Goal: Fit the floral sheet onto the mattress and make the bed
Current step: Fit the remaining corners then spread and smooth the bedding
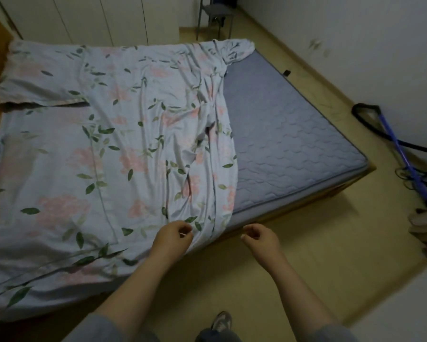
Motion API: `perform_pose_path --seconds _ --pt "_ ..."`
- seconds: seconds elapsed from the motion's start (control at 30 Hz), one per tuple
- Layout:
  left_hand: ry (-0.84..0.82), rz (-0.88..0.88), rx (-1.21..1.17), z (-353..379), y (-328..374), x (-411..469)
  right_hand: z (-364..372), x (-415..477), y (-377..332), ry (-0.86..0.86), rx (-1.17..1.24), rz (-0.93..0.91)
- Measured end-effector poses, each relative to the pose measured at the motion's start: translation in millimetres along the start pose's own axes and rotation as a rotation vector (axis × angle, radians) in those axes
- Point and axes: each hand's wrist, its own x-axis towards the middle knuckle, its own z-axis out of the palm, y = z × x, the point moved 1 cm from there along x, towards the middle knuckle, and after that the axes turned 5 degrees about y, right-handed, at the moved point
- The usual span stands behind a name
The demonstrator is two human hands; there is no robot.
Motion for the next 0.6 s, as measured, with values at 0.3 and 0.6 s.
perform_pose_path --seconds 0.3,0.6 --pt "-0.008 -0.035 -0.004 83 88 30 -97 84 29 -0.054 -0.127 -0.081" --pt "0.005 -0.069 -0.032 135 125 112 -126 179 31 -0.135 -0.237 -0.147"
